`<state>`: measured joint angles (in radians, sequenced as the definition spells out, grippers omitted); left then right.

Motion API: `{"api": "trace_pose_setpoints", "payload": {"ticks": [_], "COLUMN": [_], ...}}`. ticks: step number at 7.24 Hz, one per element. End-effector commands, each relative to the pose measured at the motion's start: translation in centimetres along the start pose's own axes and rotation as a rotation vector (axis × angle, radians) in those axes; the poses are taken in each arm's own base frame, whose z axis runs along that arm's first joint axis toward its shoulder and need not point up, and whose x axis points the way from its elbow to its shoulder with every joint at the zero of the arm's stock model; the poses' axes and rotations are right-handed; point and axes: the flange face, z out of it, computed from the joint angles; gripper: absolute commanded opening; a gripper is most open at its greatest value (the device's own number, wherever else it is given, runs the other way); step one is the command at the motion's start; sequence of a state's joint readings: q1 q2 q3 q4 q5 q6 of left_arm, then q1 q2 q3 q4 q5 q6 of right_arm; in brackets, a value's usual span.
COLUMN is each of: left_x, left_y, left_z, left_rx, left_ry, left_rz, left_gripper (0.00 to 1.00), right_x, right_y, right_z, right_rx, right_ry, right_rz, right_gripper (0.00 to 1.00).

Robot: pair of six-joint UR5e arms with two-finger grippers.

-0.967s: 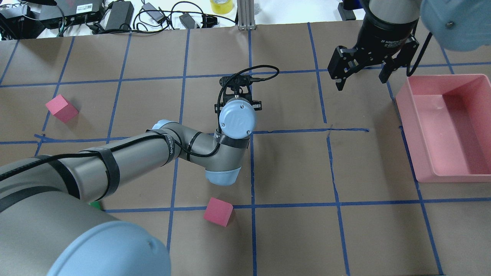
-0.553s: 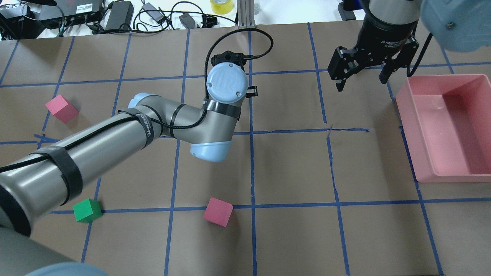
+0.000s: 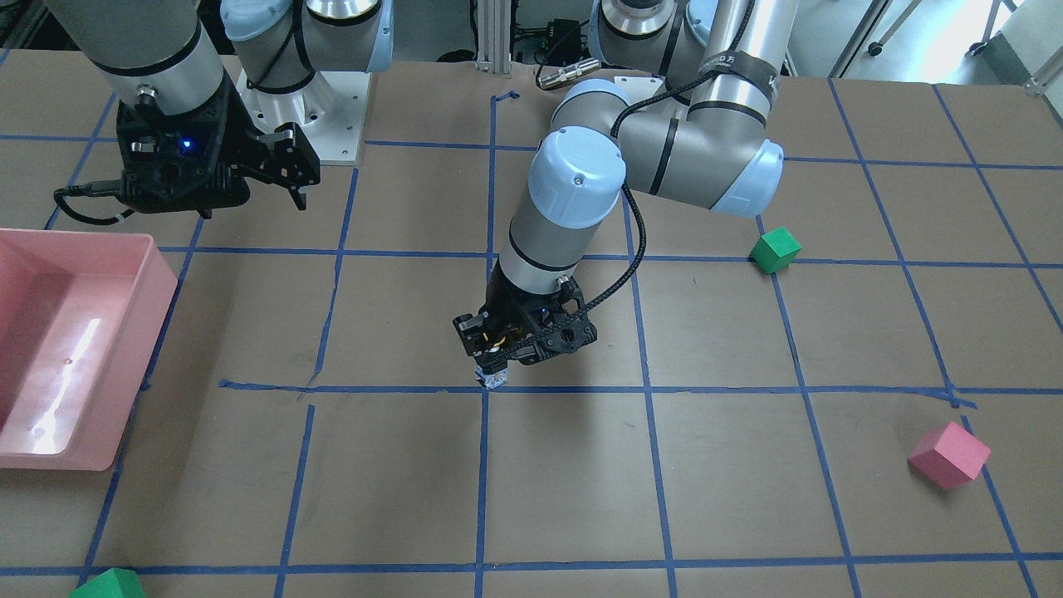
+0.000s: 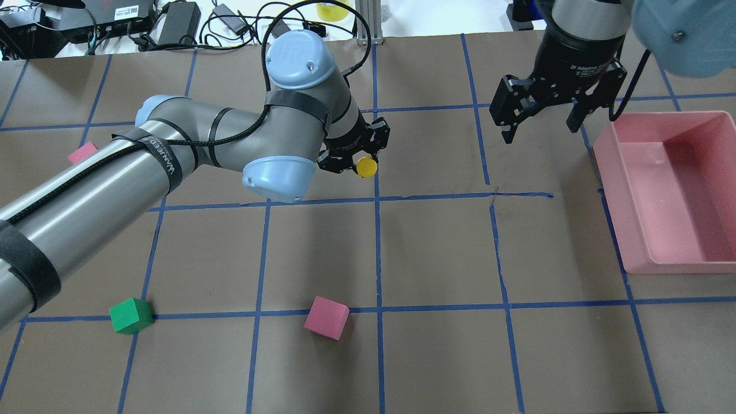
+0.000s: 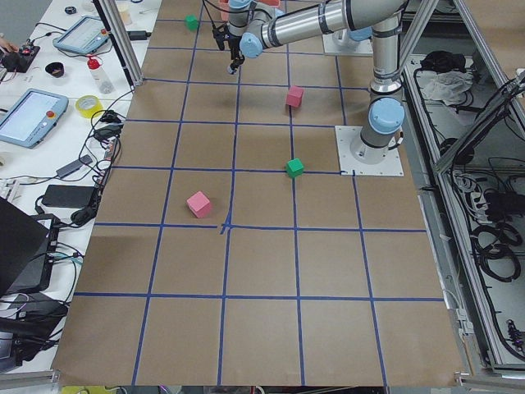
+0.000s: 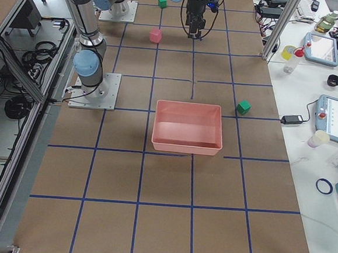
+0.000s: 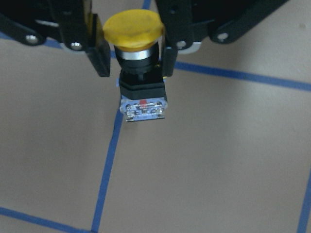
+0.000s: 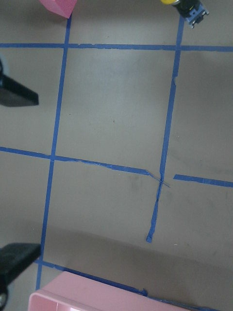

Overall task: Align button upright
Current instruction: 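Lift the switch with the left gripper and rotate it cap-up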

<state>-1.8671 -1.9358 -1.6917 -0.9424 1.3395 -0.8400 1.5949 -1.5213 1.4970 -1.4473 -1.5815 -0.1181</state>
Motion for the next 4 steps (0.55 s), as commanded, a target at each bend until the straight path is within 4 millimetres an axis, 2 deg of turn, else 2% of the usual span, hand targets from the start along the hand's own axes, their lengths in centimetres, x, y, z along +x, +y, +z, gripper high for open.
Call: {"api": "trace_pose_setpoints", "payload": {"ticks": [1,3,4], "left_x": [-0.2,-1.2,-1.9], "left_y": [-0.1,-1.4,-2.7], "left_z": [1.2,3.1,3.9], "left_rx": [-0.102,-0.222,-0.26], "left_ry": [0.009,-0.007,0.003], "left_rz": [-0.245,-0.429,-0.492], "left_gripper": [0.17,0.17,0.17], "right_x": [-0.6,-0.9,-1.0], "right_y": [0.1,0.1,0.1], "right_z": [0.0,0.0,0.0], "right_rx": [-0.003,-0.003,0.0], "right_ry": [-0.002,0.008,0.0], "right_rz": [-0.011,-0.02,-0.02], "right_gripper": [1.0,1.0,1.0]}}
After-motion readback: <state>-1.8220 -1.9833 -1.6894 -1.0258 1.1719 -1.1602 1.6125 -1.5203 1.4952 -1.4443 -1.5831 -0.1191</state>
